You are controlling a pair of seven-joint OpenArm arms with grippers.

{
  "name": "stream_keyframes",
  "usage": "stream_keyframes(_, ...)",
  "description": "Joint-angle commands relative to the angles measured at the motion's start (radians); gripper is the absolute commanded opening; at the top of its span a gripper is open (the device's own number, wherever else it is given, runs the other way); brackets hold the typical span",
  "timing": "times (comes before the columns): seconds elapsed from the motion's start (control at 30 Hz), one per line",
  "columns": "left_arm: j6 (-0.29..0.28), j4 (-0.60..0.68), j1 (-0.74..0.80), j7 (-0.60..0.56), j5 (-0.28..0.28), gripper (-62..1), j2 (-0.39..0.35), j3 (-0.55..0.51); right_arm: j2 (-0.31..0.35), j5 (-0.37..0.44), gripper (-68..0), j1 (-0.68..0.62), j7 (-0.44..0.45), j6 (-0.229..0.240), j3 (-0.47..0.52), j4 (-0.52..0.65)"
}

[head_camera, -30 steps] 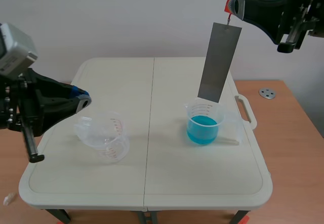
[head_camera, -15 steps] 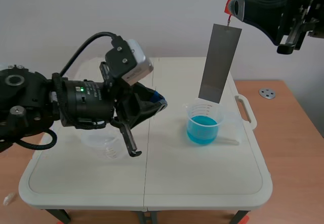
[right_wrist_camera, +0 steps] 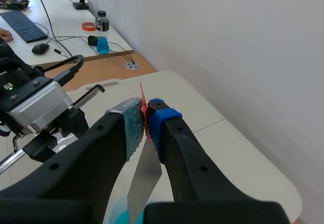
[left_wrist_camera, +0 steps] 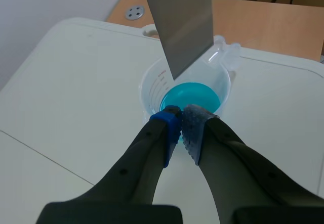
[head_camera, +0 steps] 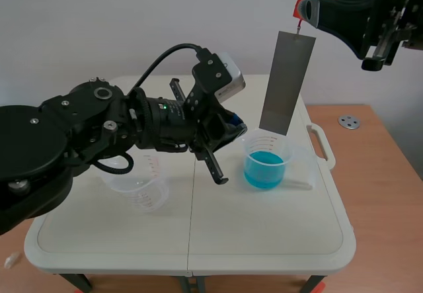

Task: Hold the metal plate by the orange handle, dip it into the blue solution, take it out and point at it, then put the plate back in the beaker on the left.
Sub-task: 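Raise the plate and point at it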

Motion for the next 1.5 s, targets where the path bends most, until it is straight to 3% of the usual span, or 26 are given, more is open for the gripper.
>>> stream_keyframes(0.0, 0.003, 0.003, -0.018, -0.014, 0.005, -55.1, 0.013, -0.006, 0.013, 0.014, -66.2, 0.028, 0.018, 0.007, 0.003, 0.017)
stream_keyframes(0.93, 0.015, -0.024, -0.014, -0.037, 0.008, -55.2, 0.002, -0.01, 0.013, 0.01, -66.2, 0.028, 0.011, 0.007, 0.003, 0.017)
stream_keyframes(1.03, 0.051, -0.017, 0.007, -0.07, 0.008, -55.1, -0.032, -0.023, 0.013, 0.01, -66.2, 0.028, 0.011, 0.007, 0.003, 0.017)
stream_keyframes(1.17, 0.058, 0.033, 0.061, -0.094, 0.005, -55.1, -0.106, -0.077, 0.013, 0.01, -66.2, 0.028, 0.011, 0.007, 0.003, 0.017)
stream_keyframes(1.37, 0.08, 0.189, 0.216, -0.121, -0.009, -55.1, -0.267, -0.213, 0.013, 0.011, -66.2, 0.028, 0.011, 0.007, 0.003, 0.017)
stream_keyframes(1.47, 0.081, 0.272, 0.322, -0.135, -0.057, -55.1, -0.364, -0.297, 0.013, 0.011, -66.2, 0.028, 0.011, 0.007, 0.003, 0.017)
